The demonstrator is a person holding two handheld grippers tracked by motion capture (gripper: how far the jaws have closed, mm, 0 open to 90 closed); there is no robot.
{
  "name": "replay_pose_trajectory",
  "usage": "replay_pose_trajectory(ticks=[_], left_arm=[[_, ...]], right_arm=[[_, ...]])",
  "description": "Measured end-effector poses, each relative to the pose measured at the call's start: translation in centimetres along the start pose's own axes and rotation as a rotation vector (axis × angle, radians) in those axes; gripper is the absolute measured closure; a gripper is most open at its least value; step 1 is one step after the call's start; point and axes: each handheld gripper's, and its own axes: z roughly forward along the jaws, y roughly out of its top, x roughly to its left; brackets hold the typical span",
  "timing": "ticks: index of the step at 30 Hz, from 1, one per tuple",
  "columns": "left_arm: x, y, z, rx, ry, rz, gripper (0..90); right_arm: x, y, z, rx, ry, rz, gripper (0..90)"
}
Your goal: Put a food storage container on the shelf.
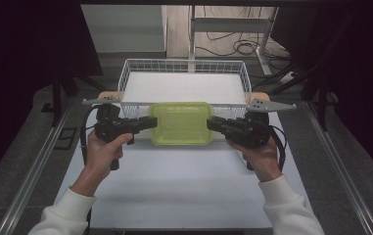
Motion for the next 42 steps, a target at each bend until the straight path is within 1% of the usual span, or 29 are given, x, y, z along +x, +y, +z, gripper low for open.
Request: replay_pose_trajectory(ticks=[4,10,17,19,20,21,22,24,26,28,32,36,41,42], left_arm=[[0.1,0.8,0.1,-0.011,-0.004,0.001,79.2],[0.2,1.8,0.3,-0.01,-0.002,0.008,79.2],[0.5,2.8,0.6,-0.008,0.004,0.015,79.2],[0.8,3.1,0.9,-0.008,-0.001,0.006,79.1],[1.0,3.3,1.0,-0.008,-0.004,0.001,79.1],[1.1,3.4,1.1,-0.008,-0.003,-0.002,79.1],[1.2,3.7,1.3,-0.008,-0.003,-0.003,79.1],[1.4,4.1,1.5,-0.008,0.002,-0.003,79.1],[1.6,4.5,1.8,-0.006,0.004,-0.001,79.2],[1.9,5.0,2.0,-0.002,0.003,-0.007,79.2],[2.4,5.7,2.3,0.004,0.005,-0.014,79.2],[2.6,6.4,2.6,0.011,0.013,-0.015,79.2],[2.8,7.3,2.8,0.015,0.025,-0.004,79.1],[2.9,7.5,2.8,0.017,0.027,-0.008,79.1]], right_arm=[[-0.2,0.6,0.0,0.0,-0.003,-0.006,77.8],[-0.6,1.3,0.0,-0.003,-0.008,-0.009,78.0],[-1.5,1.9,0.3,-0.008,-0.007,0.001,78.2],[-1.8,2.0,0.4,-0.012,-0.006,0.005,78.2],[-2.1,2.2,0.6,-0.021,-0.005,0.009,78.6],[-2.1,2.2,0.6,-0.021,-0.005,0.009,78.6],[-2.6,2.4,0.8,-0.028,0.0,0.021,78.8],[-2.8,2.5,0.9,-0.028,0.0,0.026,78.9],[-3.5,3.0,1.2,-0.029,0.0,0.041,79.0],[-3.7,3.1,1.2,-0.029,-0.001,0.039,79.0],[-4.4,3.6,1.6,-0.021,0.001,0.058,79.0],[-5.2,3.9,2.0,-0.019,0.013,0.09,79.2],[-6.0,4.4,2.4,-0.016,0.017,0.108,79.3],[-6.2,4.7,2.6,-0.012,0.015,0.112,79.3]])
